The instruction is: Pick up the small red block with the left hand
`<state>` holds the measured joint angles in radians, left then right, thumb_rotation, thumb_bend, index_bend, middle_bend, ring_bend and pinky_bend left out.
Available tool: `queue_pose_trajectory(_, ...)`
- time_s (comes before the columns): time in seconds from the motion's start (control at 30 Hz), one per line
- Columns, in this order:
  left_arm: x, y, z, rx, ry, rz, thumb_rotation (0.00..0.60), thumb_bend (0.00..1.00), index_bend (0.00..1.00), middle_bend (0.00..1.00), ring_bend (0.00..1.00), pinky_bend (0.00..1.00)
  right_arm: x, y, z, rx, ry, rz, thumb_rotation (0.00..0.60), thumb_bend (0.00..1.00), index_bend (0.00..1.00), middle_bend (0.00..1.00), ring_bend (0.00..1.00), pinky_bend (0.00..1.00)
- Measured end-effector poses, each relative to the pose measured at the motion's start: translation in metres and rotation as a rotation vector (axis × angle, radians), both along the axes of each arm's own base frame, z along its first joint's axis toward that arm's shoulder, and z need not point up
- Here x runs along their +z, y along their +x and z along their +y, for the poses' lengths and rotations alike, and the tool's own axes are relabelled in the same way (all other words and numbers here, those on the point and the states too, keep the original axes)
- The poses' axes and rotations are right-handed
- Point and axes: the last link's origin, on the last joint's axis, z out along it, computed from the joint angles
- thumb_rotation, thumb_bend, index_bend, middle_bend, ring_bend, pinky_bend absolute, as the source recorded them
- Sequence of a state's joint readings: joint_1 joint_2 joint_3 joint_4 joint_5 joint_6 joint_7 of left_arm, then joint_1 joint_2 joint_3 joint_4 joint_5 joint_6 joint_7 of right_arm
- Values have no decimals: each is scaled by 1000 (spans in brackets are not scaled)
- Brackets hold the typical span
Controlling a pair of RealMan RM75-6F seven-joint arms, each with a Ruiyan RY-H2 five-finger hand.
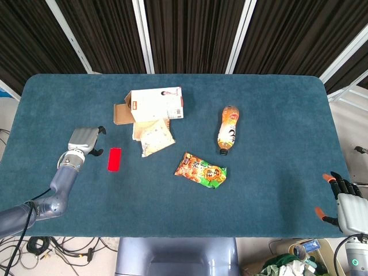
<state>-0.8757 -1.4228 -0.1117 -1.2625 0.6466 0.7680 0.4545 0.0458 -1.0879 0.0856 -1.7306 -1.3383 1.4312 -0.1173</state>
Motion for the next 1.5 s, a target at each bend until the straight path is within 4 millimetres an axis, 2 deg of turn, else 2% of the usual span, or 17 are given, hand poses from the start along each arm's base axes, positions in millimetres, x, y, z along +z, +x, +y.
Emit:
queue_pose_trajectory(0.33, -4, -1, -1, -3, 14, -36, 600, 274, 337, 898, 901, 901, 0, 1, 0, 8, -1, 3, 600, 136, 186, 91, 143, 150)
queue_pose_trajectory(0.5, -10, 2, 3, -22, 20, -54, 600, 305, 335, 899, 901, 901, 1, 1, 0, 4, -5, 4, 600, 136, 186, 91, 143, 150)
queue_pose_trajectory(0.67, -20, 1, 5, -8, 1, -85, 600, 262, 334, 899, 901, 901, -1, 0, -1, 2, 3, 1, 600, 136, 185, 91, 143, 150)
queue_pose_trajectory(0.93, -36, -2, 5, 4, -32, -105, 600, 284, 377, 904, 902, 901, 0, 0, 0, -4, -1, -2, 600, 136, 186, 91, 143, 150)
queue_pose_trajectory(1.33, -53, 0, 7, 37, -66, -125, 600, 294, 377, 906, 905, 901, 1, -1, -1, -7, -5, -1, 600, 136, 185, 91, 143, 150)
queue_pose_trajectory(1.5, -57, -2, 7, 40, -67, -106, 600, 380, 377, 906, 905, 901, 1, -1, -1, -5, -5, -3, 600, 137, 186, 91, 143, 150)
